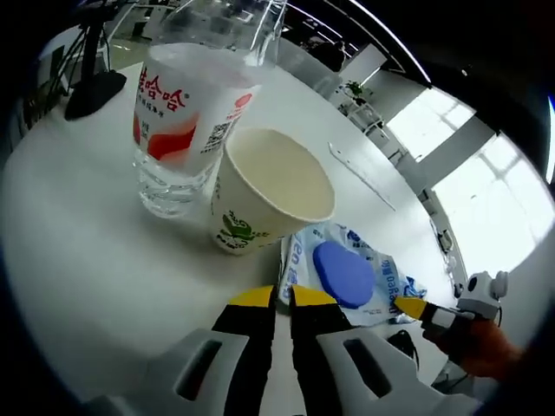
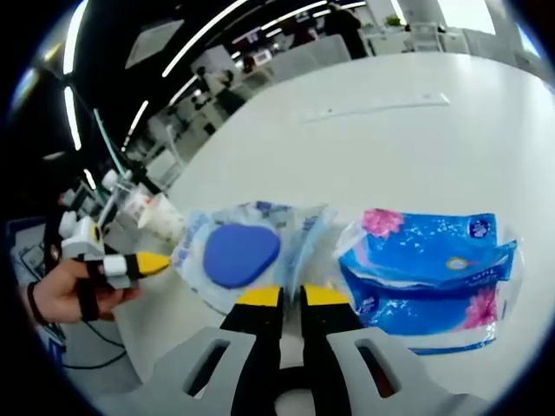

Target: Arrange the tabletop items into an orderly group along one side of the table until the central work area is clear of visible clutter.

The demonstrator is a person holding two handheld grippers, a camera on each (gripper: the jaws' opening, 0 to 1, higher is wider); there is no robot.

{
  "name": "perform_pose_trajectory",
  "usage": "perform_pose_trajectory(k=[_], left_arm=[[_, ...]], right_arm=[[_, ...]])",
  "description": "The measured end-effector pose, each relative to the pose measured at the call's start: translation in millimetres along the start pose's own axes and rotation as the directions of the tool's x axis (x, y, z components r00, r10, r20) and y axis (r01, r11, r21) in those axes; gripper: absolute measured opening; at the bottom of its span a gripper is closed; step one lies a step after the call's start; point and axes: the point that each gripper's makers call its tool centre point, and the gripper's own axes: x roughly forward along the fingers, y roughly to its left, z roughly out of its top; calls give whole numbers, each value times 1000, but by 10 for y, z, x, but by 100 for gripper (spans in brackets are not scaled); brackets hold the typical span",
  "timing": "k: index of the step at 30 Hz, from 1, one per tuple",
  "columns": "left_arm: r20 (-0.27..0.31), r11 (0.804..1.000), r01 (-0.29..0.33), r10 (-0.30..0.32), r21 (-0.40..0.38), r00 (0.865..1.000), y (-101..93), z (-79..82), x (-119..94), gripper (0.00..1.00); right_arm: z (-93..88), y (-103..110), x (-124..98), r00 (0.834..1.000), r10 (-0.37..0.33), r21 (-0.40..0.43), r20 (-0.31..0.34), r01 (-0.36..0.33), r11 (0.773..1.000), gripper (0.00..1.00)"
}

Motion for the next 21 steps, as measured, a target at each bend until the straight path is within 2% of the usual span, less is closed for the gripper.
perform_pose_trajectory(k=[7, 11, 15, 21], left_arm=[[-2, 1000, -7, 7, -8, 1000, 29, -48, -39, 0], [-12, 1000, -4, 4, -24, 1000, 33, -70, -14, 0], [-13, 1000, 2, -3, -17, 1000, -21, -60, 10, 0], [-9, 1000, 4, -4, -17, 1000, -30, -55, -18, 0]], right_arm=[[-62, 13, -103, 1000, 4, -7, 5, -4, 1000, 5], [-131, -5, -129, 1000, 5, 22, -2, -5, 1000, 4], [-94, -13, -111, 1000, -2, 25, -3, 2, 1000, 1], [-58, -26, -126, 1000, 0, 49, 7, 0, 999, 2]])
